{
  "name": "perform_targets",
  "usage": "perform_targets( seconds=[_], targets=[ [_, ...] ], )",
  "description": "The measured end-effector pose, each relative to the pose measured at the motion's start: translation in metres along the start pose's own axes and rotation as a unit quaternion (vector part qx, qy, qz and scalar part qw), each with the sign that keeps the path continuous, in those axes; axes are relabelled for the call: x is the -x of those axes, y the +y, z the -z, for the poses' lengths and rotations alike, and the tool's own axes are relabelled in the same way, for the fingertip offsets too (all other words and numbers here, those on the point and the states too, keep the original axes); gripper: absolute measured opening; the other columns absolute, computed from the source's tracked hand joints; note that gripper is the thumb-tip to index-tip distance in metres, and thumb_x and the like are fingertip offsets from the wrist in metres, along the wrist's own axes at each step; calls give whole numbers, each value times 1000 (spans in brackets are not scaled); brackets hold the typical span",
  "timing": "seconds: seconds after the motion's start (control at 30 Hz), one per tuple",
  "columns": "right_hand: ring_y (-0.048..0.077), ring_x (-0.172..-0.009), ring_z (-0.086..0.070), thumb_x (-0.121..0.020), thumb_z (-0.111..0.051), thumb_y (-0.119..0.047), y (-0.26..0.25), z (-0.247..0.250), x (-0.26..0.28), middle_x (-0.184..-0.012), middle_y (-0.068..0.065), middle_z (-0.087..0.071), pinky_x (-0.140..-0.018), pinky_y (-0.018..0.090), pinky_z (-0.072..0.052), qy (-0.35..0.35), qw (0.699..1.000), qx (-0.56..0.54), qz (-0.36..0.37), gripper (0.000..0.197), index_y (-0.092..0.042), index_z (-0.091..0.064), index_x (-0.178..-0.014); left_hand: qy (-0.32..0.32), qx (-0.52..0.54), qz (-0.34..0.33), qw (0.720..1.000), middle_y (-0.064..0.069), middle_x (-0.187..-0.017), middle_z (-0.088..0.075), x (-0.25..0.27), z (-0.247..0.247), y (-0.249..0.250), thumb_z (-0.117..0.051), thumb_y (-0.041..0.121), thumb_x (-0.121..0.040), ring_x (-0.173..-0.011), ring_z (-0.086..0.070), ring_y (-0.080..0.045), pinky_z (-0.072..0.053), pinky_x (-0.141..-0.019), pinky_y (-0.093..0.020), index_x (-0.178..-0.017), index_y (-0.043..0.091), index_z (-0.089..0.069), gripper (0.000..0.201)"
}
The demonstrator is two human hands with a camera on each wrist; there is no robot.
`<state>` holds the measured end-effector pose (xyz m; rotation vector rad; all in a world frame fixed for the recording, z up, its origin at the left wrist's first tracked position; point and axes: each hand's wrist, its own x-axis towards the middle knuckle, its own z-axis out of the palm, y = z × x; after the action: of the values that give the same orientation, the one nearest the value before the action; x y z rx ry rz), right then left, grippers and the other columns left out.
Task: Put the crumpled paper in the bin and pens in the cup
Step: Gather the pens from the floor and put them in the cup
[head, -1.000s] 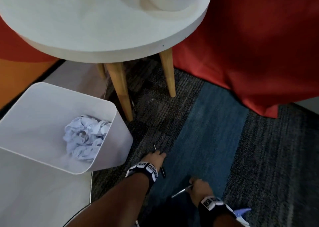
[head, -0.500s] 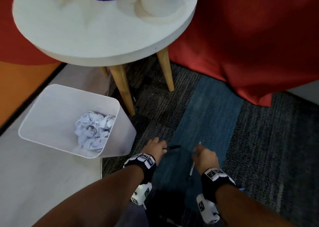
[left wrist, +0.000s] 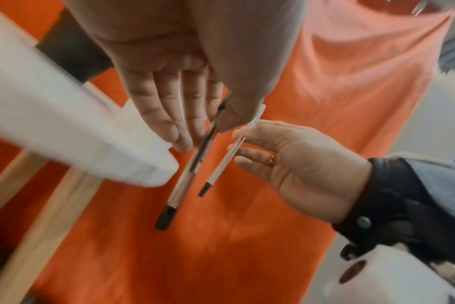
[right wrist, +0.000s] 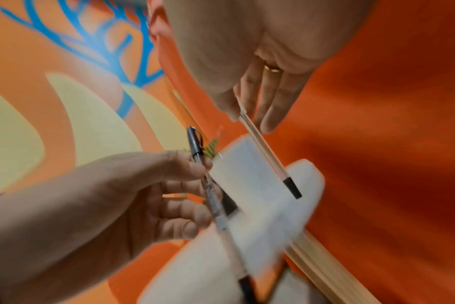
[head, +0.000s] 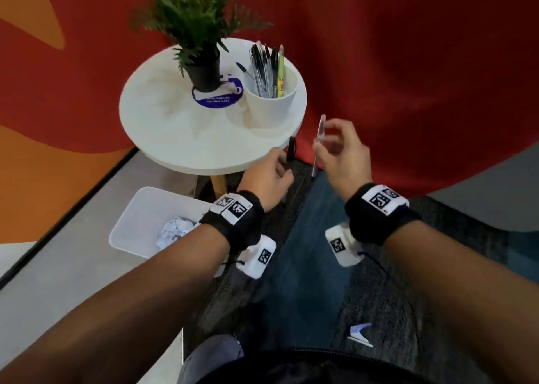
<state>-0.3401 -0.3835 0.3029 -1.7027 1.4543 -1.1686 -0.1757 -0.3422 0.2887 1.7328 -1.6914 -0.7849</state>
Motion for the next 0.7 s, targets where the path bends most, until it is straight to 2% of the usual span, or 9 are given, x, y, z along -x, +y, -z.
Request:
perform_targets(
  seconds=[0.1,0.17,0.27,0.33,0.43,0.57,0.63,0.7],
  targets=[
    [0,-88,-68,-83,-69,-13,-40,-5,-44,-93,-11,-70,-81,22,-56,40,996,-60,47,26,-20,-61,-107,75,21,-24,997,3,-82,-65,-26,41,34,-61,25,-83,-78,-62,-22,-50,-73,-32,-99,18,-55,18],
    [2,-90,-67,-83,-68,-15,-63,-12,-69,-96,-10,-70,-81,22,-55,66,993,-67,76,23,-19,-62,-105,115,23,-38,992,2,-83,-66,-41,62,48,-61,24,-82,-80,-62,-22,-49,-72,-32,-96,14,-57,18],
    [-1,-84,-66,-82,-67,-18,-86,-27,-102,-89,-13,-69,-78,22,-56,95,988,-68,97,23,-19,-64,-105,150,22,-38,988,4,-80,-65,-60,89,57,-62,24,-83,-75,-62,-18,-45,-66,-28,-90,17,-54,13],
    [-2,-80,-66,-83,-68,-18,-95,-38,-119,-84,-14,-69,-76,23,-56,94,990,-57,93,23,-21,-64,-105,171,32,-26,984,1,-76,-68,-71,101,54,-62,26,-83,-72,-65,-18,-51,-67,-31,-87,18,-53,13],
    [2,-78,-65,-82,-68,-19,-97,-52,-136,-83,-14,-68,-78,24,-55,65,994,14,82,21,-23,-66,-103,178,27,-8,984,0,-71,-67,-85,111,45,-62,28,-82,-68,-65,-21,-55,-67,-39,-87,20,-52,14],
    [16,-83,-66,-80,-71,-26,-81,-59,-142,-89,-6,-71,-79,32,-55,-16,985,170,15,18,-29,-68,-98,182,1,3,983,6,-68,-64,-99,119,42,-63,31,-85,-69,-64,-19,-54,-67,-34,-90,23,-48,18],
    [23,-87,-67,-80,-71,-30,-73,-58,-140,-93,-1,-72,-79,34,-56,-42,975,217,-2,17,-30,-69,-96,180,-8,7,984,8,-70,-64,-104,121,43,-63,32,-86,-70,-64,-18,-52,-67,-32,-92,24,-48,18],
    [25,-90,-67,-80,-71,-30,-68,-56,-138,-95,0,-72,-82,35,-56,-63,972,228,-10,19,-30,-71,-99,179,-14,11,984,8,-74,-66,-108,121,46,-63,35,-85,-73,-65,-18,-54,-71,-34,-93,24,-51,18]
  ],
)
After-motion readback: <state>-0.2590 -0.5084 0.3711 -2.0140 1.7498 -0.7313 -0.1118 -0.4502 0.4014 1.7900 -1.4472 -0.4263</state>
